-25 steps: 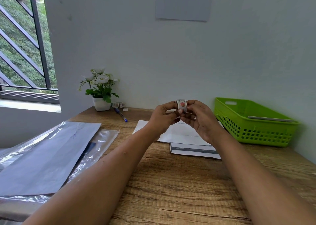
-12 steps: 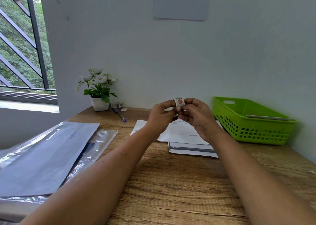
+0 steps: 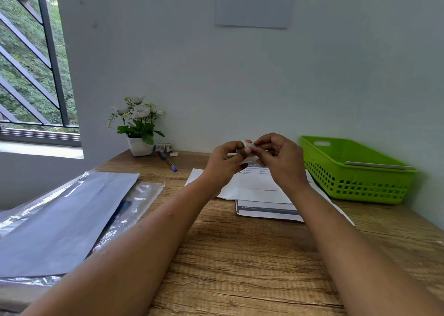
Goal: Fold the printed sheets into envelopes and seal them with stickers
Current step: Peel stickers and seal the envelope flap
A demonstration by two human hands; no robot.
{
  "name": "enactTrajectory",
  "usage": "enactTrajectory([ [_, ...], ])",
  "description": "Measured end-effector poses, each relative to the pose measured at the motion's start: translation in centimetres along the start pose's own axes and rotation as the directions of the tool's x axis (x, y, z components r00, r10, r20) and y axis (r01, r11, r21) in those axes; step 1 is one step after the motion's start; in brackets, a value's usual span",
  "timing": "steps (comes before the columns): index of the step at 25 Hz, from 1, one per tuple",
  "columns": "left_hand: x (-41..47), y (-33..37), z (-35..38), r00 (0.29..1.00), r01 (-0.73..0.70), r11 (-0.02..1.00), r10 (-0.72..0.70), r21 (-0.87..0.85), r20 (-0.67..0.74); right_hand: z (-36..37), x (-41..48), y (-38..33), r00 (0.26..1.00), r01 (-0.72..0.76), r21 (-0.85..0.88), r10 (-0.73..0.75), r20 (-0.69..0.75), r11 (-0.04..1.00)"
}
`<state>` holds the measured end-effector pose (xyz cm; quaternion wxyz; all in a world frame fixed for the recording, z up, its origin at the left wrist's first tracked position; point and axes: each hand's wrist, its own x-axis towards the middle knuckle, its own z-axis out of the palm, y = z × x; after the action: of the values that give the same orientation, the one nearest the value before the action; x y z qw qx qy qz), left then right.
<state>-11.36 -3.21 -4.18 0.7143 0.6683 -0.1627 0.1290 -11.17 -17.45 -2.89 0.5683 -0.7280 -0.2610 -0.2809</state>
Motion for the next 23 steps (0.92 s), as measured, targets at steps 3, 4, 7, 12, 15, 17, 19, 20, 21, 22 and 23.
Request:
enactTrajectory([
  [3,-0.12,0.15,0.16,0.999,-0.020,1.000,0.020,0.006,0.033,-0.14,0.02,-0.04,1.000,0.021,-0.012,-0.021,0.001,1.000],
  [4,-0.17,0.17,0.20,0.999,-0.025,1.000,0.024,0.007,0.040,-0.20,0.06,-0.03,1.000,0.023,-0.015,-0.023,0.004,1.000],
  [7,-0.25,0.09,0.18,0.998,-0.030,0.999,0.028,0.017,0.058,-0.42,0.03,0.18,1.000,0.023,-0.028,-0.023,0.016,0.999],
  [12,-0.38,0.18,0.18,0.997,-0.039,0.999,0.037,0.025,0.062,-0.43,0.17,0.60,0.999,0.044,-0.073,-0.043,0.025,0.996],
  [15,-0.31,0.21,0.17,0.998,-0.041,0.999,0.039,0.025,0.058,-0.40,0.20,0.75,0.999,0.040,-0.066,-0.039,0.021,0.997],
  [17,-0.15,0.05,0.14,0.998,-0.038,0.999,0.036,0.031,0.056,-0.43,0.21,0.74,0.999,0.031,-0.053,-0.029,0.031,0.998],
  [19,0.01,-0.18,0.09,0.998,-0.037,0.998,0.035,0.041,0.048,-0.42,0.19,0.69,0.999,0.027,-0.049,-0.025,0.032,0.998],
  [20,0.04,-0.25,0.11,0.998,-0.038,0.998,0.036,0.040,0.047,-0.41,0.17,0.67,0.999,0.025,-0.049,-0.024,0.028,0.998],
  [21,0.04,-0.30,0.12,0.998,-0.038,0.999,0.037,0.034,0.047,-0.40,0.16,0.66,0.999,0.023,-0.048,-0.022,0.027,0.999],
  [22,0.05,-0.31,0.12,0.998,-0.039,0.999,0.037,0.028,0.048,-0.38,0.17,0.67,0.999,0.025,-0.051,-0.023,0.027,0.998],
  [23,0.06,-0.30,0.11,0.998,-0.038,0.999,0.037,0.026,0.046,-0.36,0.20,0.70,0.999,0.028,-0.059,-0.027,0.030,0.998],
])
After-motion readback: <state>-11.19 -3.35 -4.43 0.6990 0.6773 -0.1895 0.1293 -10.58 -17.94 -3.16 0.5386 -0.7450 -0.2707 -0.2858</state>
